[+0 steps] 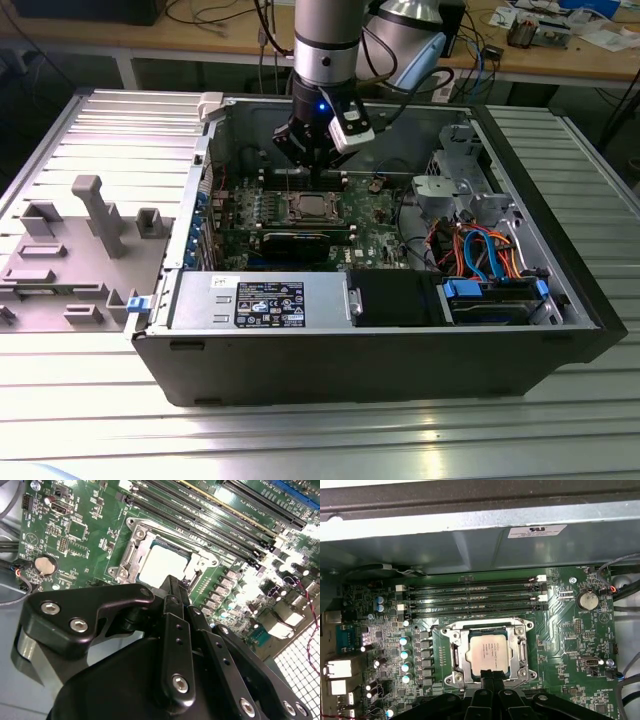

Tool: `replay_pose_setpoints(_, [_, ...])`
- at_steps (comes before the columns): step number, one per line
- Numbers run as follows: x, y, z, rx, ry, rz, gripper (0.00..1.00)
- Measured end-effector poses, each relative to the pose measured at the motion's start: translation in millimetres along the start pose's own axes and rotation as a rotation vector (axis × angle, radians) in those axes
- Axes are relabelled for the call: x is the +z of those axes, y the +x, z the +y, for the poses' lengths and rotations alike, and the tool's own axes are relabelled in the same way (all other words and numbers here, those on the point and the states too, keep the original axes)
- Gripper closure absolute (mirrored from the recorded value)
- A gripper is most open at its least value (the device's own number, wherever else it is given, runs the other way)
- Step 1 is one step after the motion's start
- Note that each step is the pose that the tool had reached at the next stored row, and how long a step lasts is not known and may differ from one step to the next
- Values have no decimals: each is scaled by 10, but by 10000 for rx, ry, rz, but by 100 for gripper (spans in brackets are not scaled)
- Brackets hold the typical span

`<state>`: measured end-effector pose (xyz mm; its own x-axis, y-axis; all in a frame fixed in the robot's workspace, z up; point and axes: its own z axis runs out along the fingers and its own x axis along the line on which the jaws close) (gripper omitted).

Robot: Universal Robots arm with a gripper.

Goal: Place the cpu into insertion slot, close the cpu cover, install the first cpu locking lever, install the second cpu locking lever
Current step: 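Install the first cpu locking lever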

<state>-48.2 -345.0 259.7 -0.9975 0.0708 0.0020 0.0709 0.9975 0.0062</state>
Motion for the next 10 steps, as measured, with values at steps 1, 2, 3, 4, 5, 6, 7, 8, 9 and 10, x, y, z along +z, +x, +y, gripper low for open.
replay_pose_setpoints(1, [-1,0,0,-1,2,-2,89])
replay_pose_setpoints(2, [-1,0,0,-1,1,-5,89])
replay_pose_setpoints(3, [-1,0,0,-1,1,-5,89])
replay_pose_setpoints(4, [-1,0,0,-1,1,-6,89])
replay_pose_setpoints(5, [-1,0,0,-1,1,-7,89])
replay_pose_setpoints(6, [-1,0,0,-1,1,-6,89])
replay_pose_setpoints(7, [-1,0,0,-1,2,-6,89])
replay_pose_setpoints(8, [-1,2,0,0,2,-6,89])
replay_pose_setpoints(9, [-1,8,-1,1,2,-6,89])
replay_pose_setpoints(10, [-1,12,-1,0,3,-6,89])
